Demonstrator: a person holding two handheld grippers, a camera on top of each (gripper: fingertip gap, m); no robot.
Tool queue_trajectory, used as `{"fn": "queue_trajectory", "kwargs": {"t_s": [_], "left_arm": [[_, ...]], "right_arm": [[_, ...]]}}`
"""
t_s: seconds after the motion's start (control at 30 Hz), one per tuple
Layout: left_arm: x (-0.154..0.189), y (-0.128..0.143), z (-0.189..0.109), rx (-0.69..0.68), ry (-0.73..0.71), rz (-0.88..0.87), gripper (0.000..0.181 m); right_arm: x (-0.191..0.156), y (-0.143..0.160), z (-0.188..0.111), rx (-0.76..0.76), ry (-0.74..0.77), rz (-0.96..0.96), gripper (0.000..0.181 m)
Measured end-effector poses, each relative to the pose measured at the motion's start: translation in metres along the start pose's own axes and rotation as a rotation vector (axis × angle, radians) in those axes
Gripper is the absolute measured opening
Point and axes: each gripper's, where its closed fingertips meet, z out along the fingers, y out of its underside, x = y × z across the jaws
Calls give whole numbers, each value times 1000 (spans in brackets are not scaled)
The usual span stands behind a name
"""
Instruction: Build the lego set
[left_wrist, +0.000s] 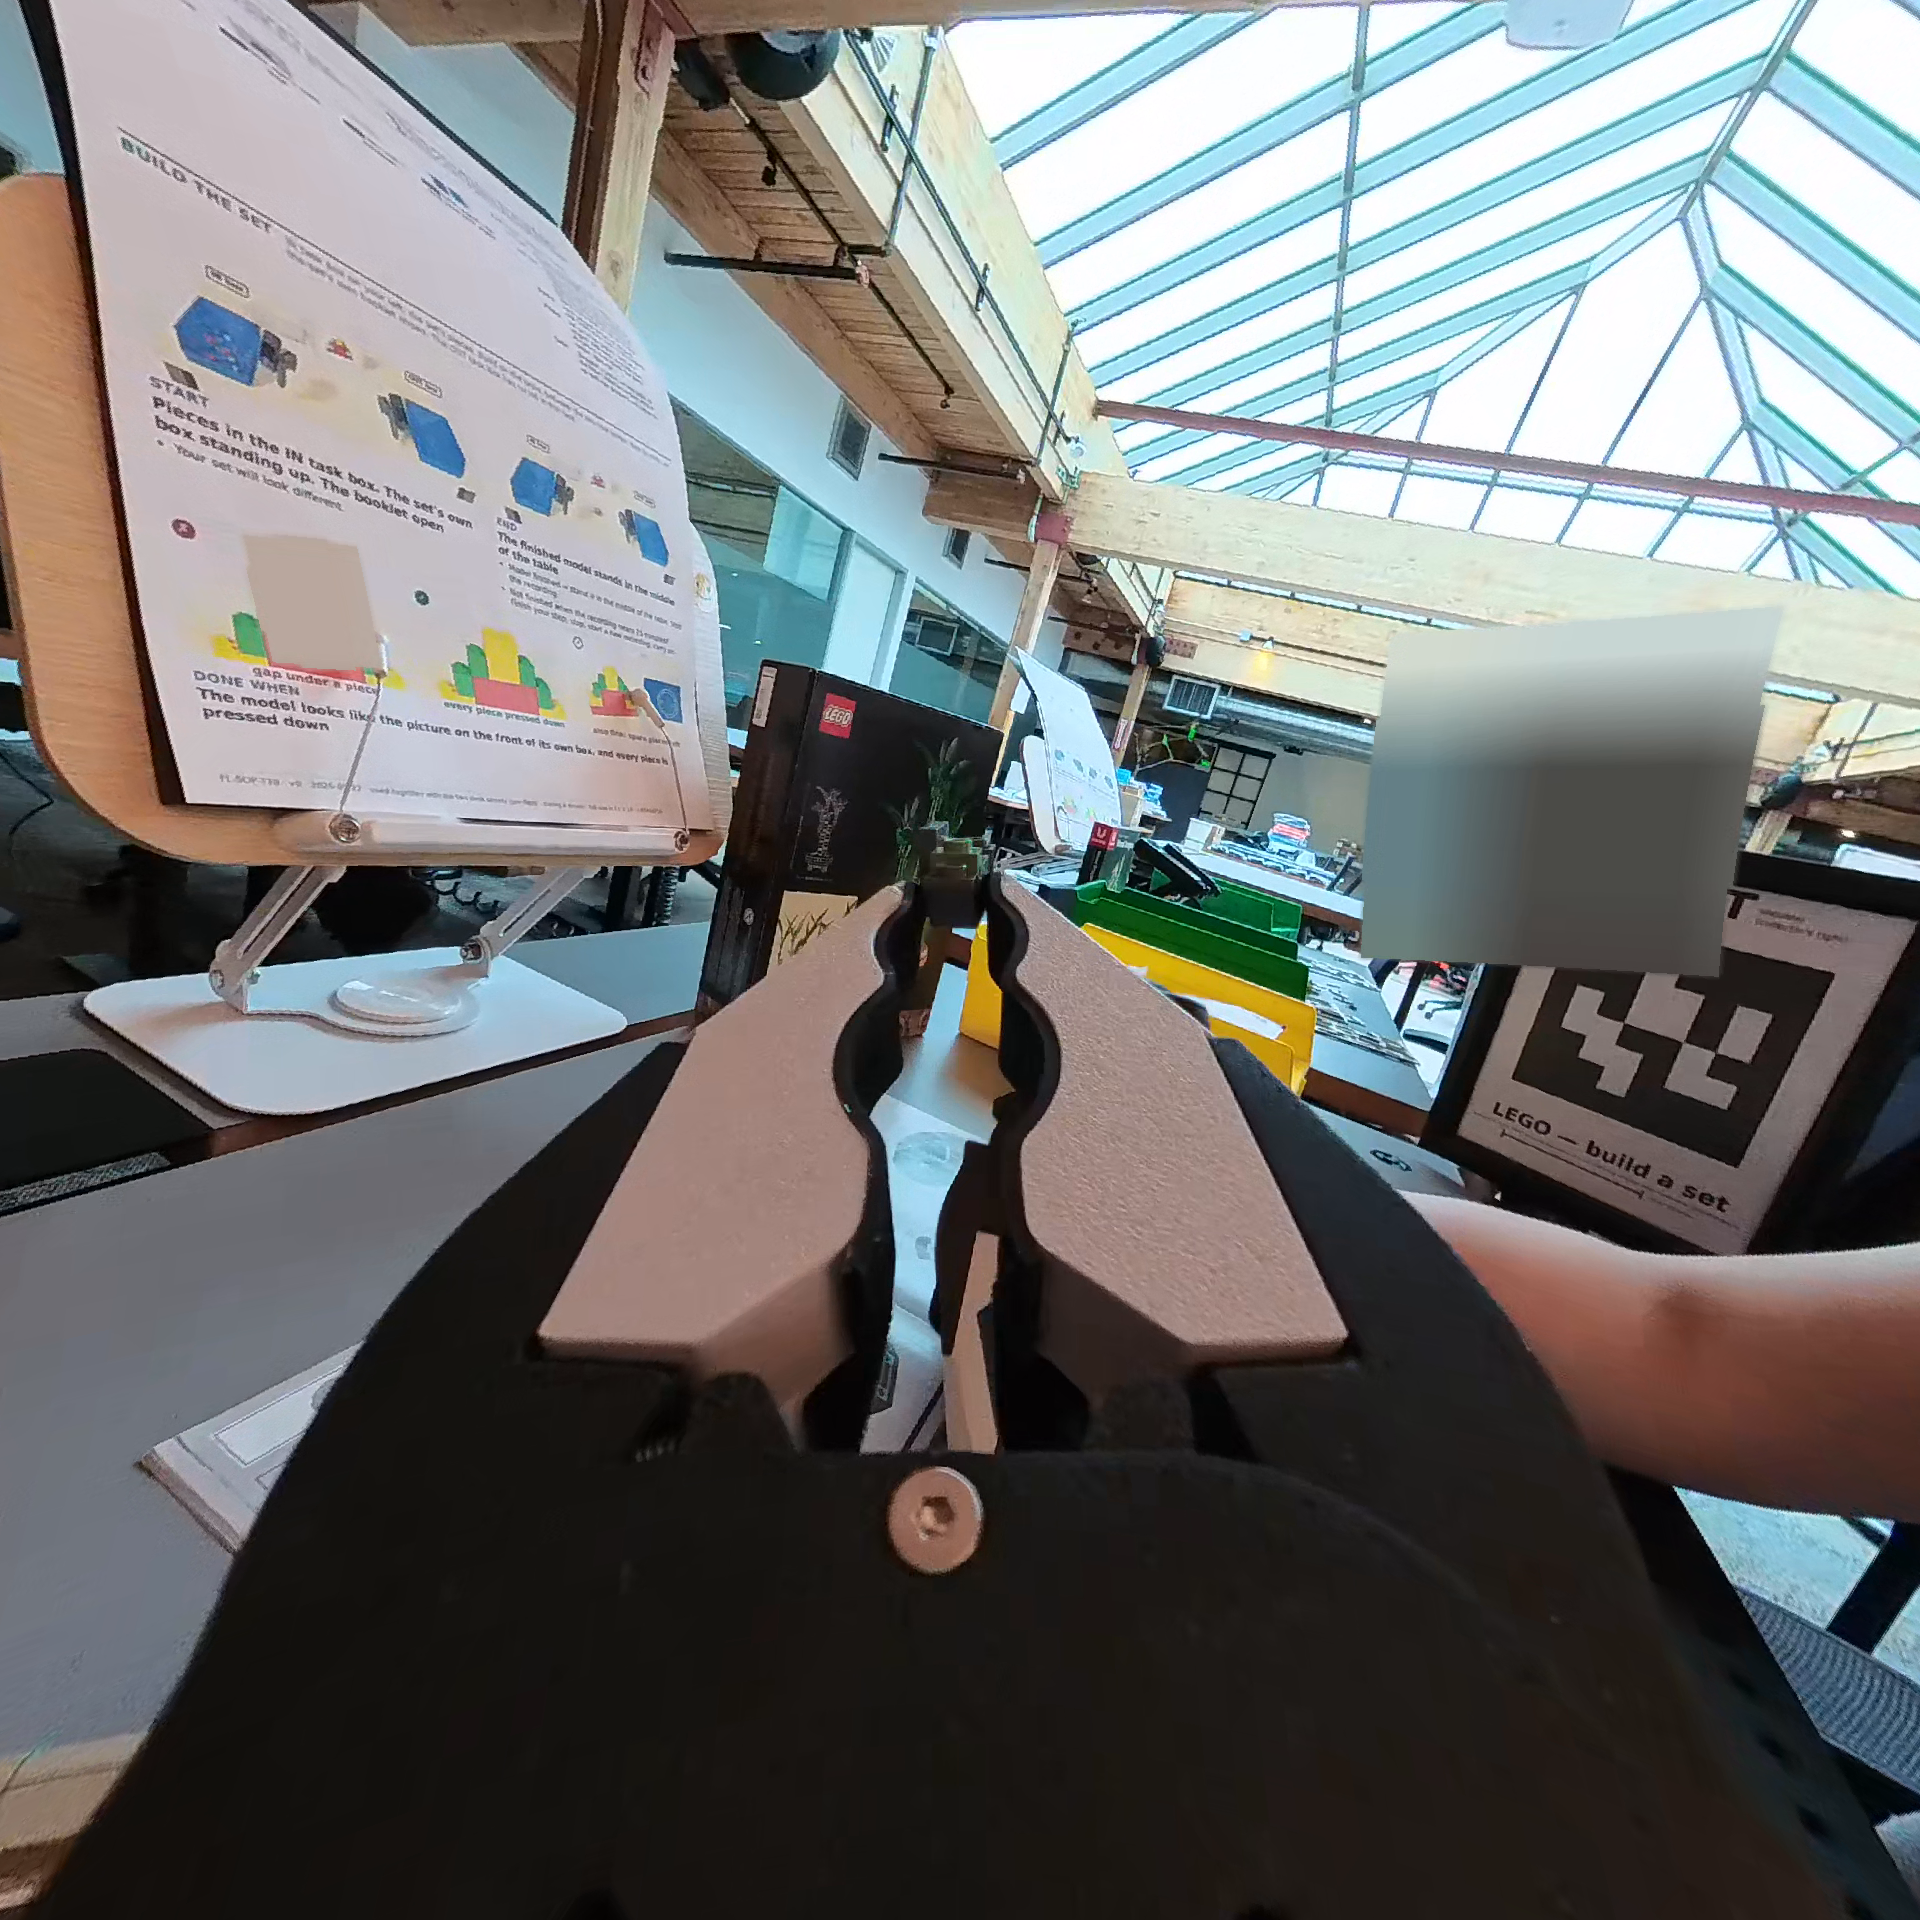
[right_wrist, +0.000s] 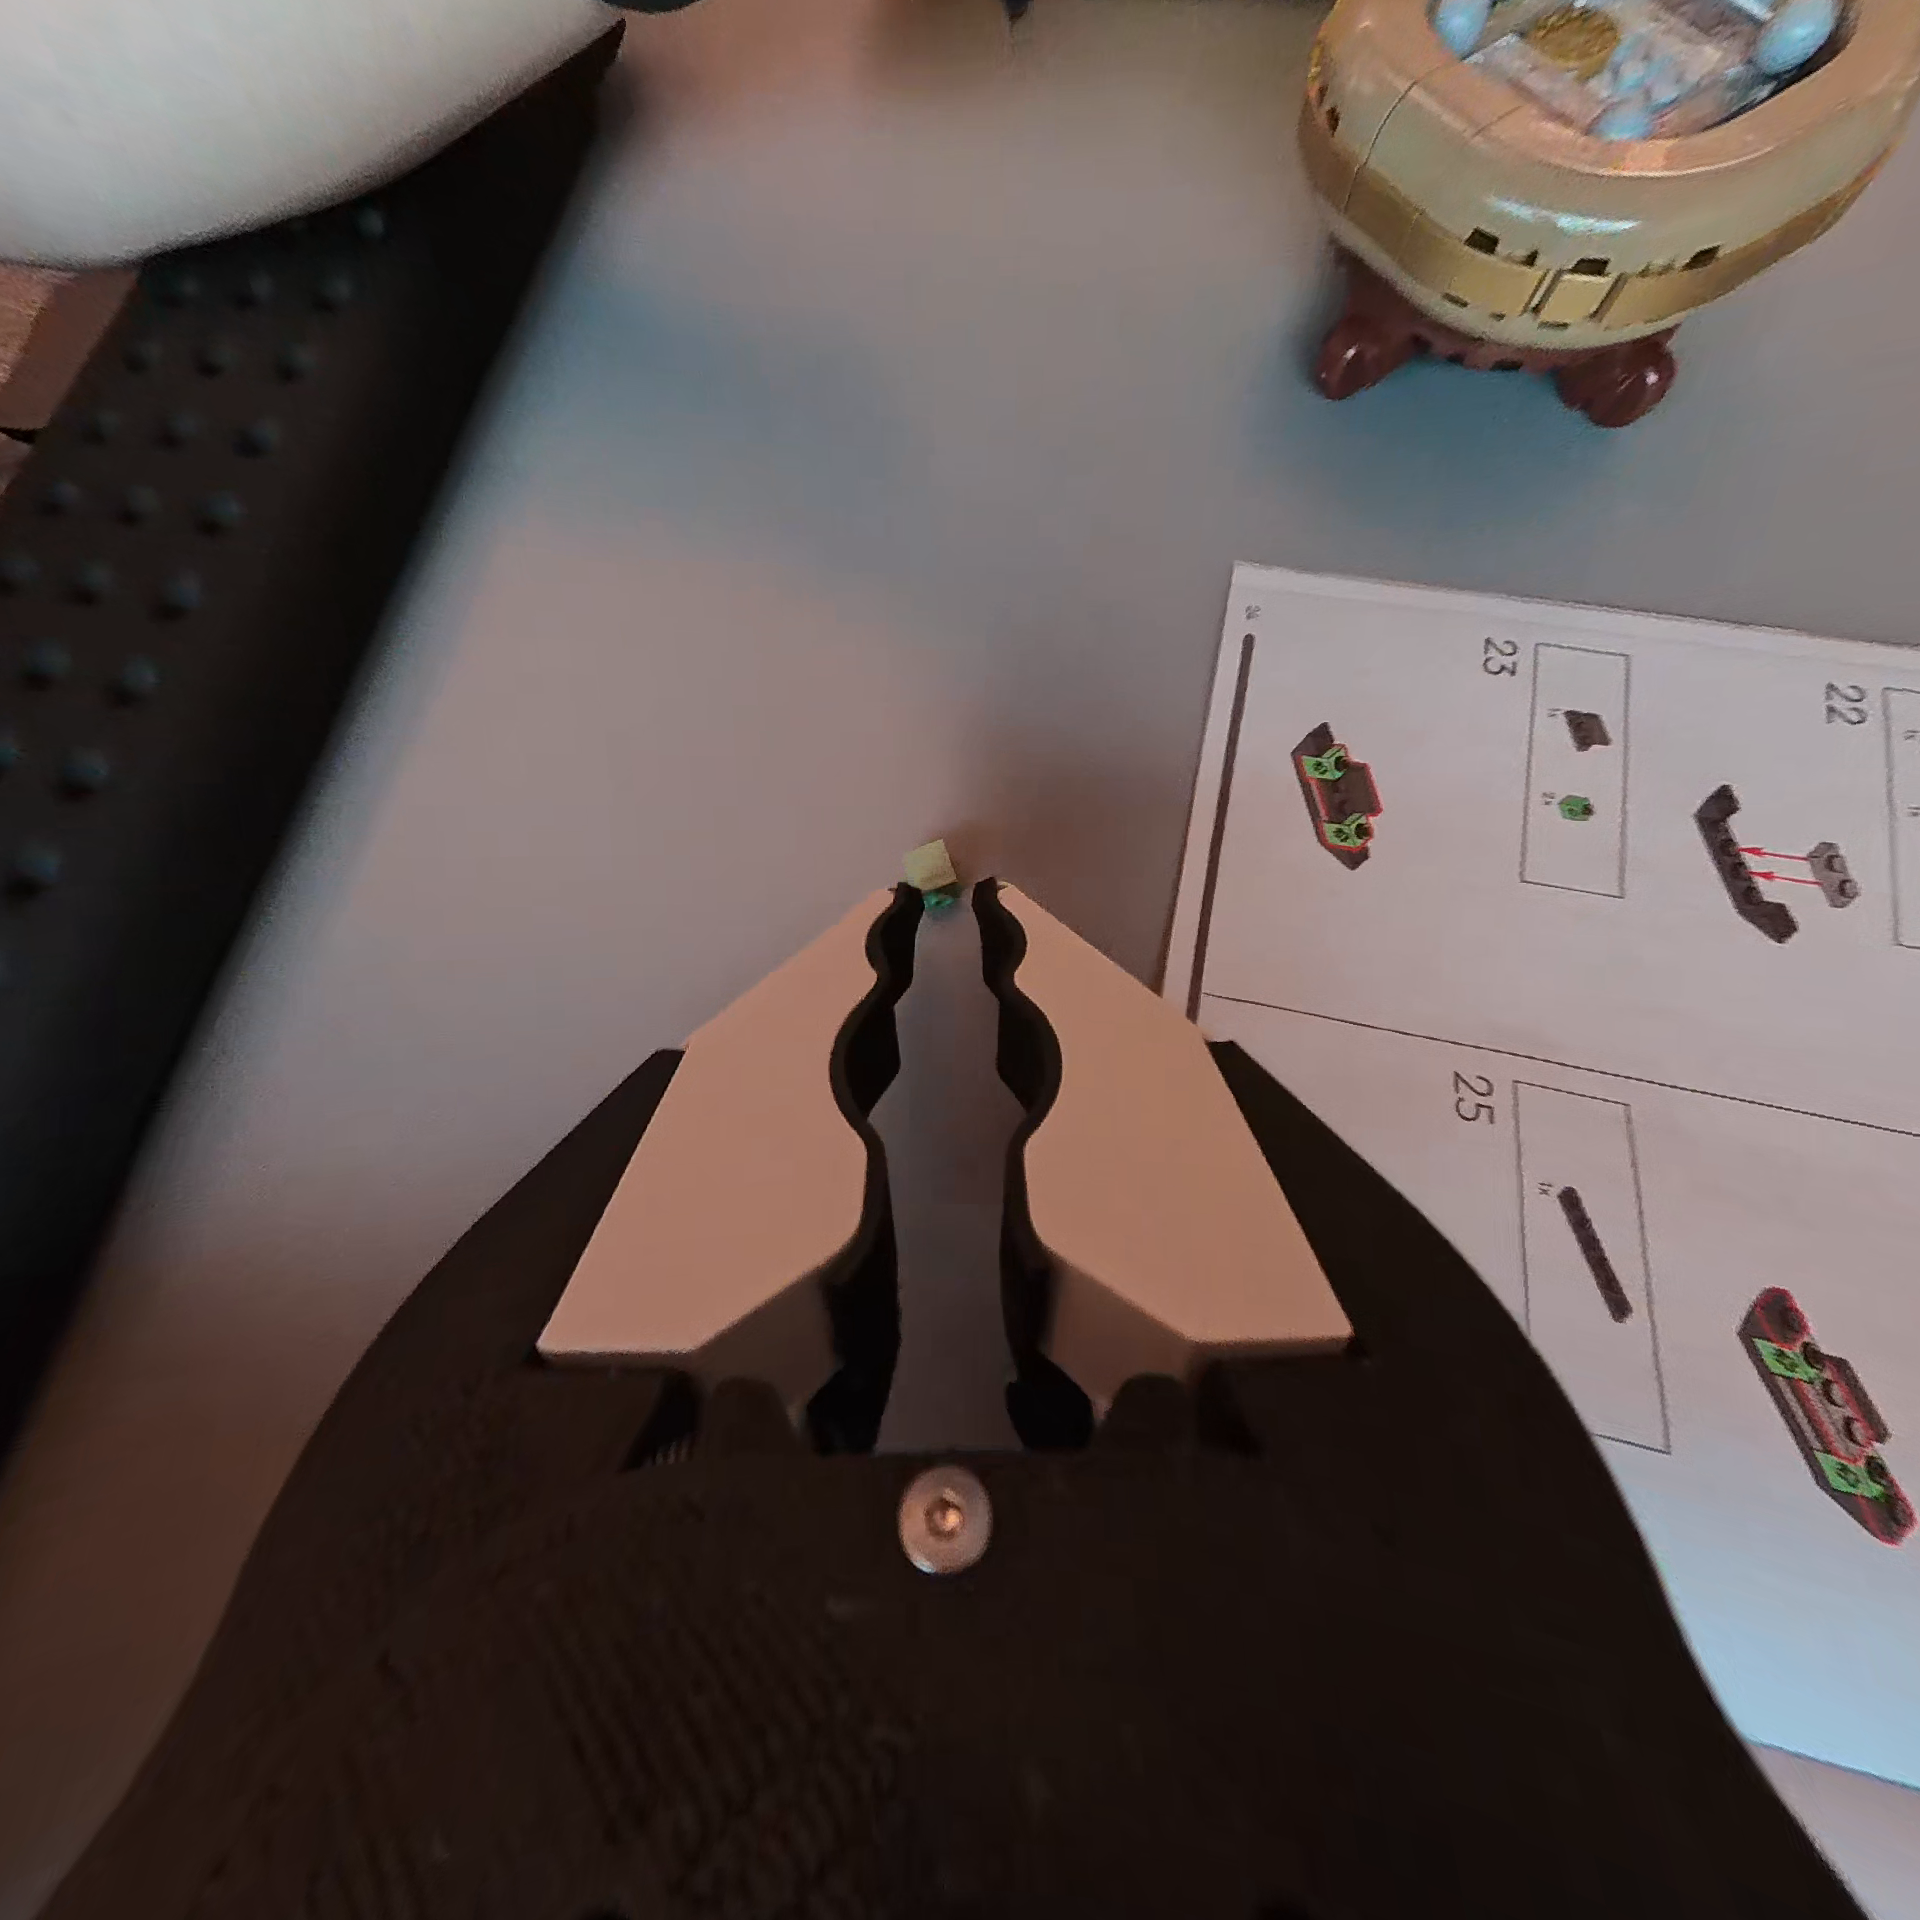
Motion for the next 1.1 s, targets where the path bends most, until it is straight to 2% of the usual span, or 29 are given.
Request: {"fn": "queue_trajectory", "kwargs": {"t_s": [0.03,0.43,0.6,0.77,0.87,0.97,1.1], "left_arm": [[1,1,1,-4,4,2,10],[1,5,3,-28,-8,18,10],[0,2,1,-17,-16,17,10],[-4,-2,-2,-4,-30,14,10],[-7,-6,-5,5,-48,21,10],[-11,-14,-11,17,-83,42,9],[-8,-26,-19,60,-82,49,9]], "right_arm": [[0,1,1,-4,-3,4,11],[-3,3,10,-1,-42,23,11],[-6,0,13,11,-57,23,3],[-4,3,5,-26,-34,30,3],[1,17,-17,-205,72,18,3],[-17,19,-39,-352,92,-40,3],[-29,54,-72,-804,118,-125,3]]}}
